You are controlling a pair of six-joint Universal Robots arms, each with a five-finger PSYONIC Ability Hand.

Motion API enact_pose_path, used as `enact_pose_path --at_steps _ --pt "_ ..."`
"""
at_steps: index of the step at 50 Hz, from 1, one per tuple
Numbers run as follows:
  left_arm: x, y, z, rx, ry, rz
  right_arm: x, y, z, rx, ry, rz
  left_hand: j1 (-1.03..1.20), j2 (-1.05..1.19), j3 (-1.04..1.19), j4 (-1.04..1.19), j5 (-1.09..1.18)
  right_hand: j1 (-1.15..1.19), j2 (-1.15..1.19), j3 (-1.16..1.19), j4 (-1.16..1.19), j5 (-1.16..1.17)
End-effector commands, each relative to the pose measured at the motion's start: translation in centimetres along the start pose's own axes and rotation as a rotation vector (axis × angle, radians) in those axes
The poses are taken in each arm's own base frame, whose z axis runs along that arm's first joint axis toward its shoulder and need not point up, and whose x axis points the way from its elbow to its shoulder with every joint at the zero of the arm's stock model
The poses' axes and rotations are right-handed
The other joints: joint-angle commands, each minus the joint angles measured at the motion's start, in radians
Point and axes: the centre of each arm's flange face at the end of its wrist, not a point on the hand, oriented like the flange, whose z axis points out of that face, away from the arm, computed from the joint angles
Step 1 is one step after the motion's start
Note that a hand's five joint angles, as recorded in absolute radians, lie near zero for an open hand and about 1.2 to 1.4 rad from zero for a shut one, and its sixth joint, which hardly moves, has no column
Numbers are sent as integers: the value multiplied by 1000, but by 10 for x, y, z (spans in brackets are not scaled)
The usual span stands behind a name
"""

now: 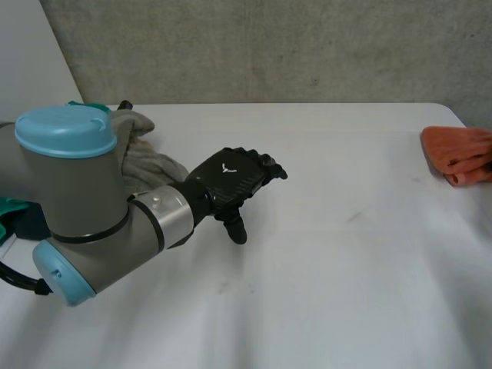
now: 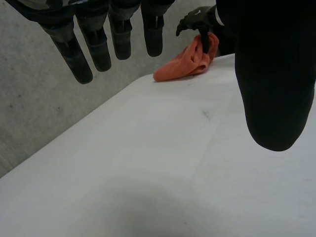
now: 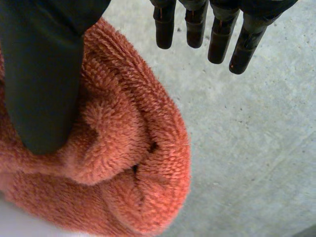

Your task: Fold the laundry.

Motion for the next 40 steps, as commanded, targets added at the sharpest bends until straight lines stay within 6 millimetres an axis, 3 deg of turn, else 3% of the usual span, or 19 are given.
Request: enact_pose_path --at_steps 1,6,10,13,18,23,27,29,31,34,37,39,40 --pt "-1 0 0 0 -2 0 14 9 3 -19 56 -143 -2 11 2 12 19 -25 -44 -34 -56 -67" --pt "-2 -1 0 4 -5 2 0 4 1 22 9 -172 -2 11 2 12 19 -25 -44 -34 -56 -67" --pt "-1 -2 -1 4 -5 2 -9 -27 -16 39 -66 -186 -2 11 2 12 19 -25 -44 -34 -56 -67" --pt "-2 -3 -3 7 -9 3 -7 -35 -30 6 -90 -210 -2 11 2 12 19 -25 -44 -34 -56 -67" --pt "-17 -18 -11 45 -68 -10 10 -62 -57 -21 -78 -431 -5 8 -1 9 16 -25 -44 -34 -56 -67" --pt "-34 -34 -16 97 -127 -25 33 -90 -63 -29 52 -720 -8 5 -4 6 13 -25 -44 -34 -56 -67" --pt "-57 -59 -22 200 -245 25 47 -137 -67 92 196 -821 -8 5 -4 6 13 -25 -44 -34 -56 -67" --pt "-65 -67 -24 239 -302 44 39 -150 -72 168 200 -797 -11 2 -7 3 10 -25 -44 -34 -56 -67" --pt "-87 -78 -29 293 -424 81 20 -173 -88 297 174 -746 -17 -4 -12 -2 4 -25 -44 -34 -56 -67" --pt "-125 -71 -33 270 -577 146 -13 -215 -130 503 93 -661 -23 -10 -18 -8 -1 -25 -44 -34 -56 -67" --pt "-151 -46 -32 159 -639 238 -48 -228 -176 624 -43 -588 -23 -10 -18 -8 -2 -25 -44 -34 -56 -67" --pt "-157 -32 -27 94 -645 290 -64 -225 -196 655 -117 -561 -29 -16 -24 -14 -7 -25 -44 -34 -56 -67" --pt "-160 -24 -25 64 -647 317 -82 -218 -215 662 -188 -542 -29 -16 -24 -14 -7 -25 -44 -34 -56 -67"
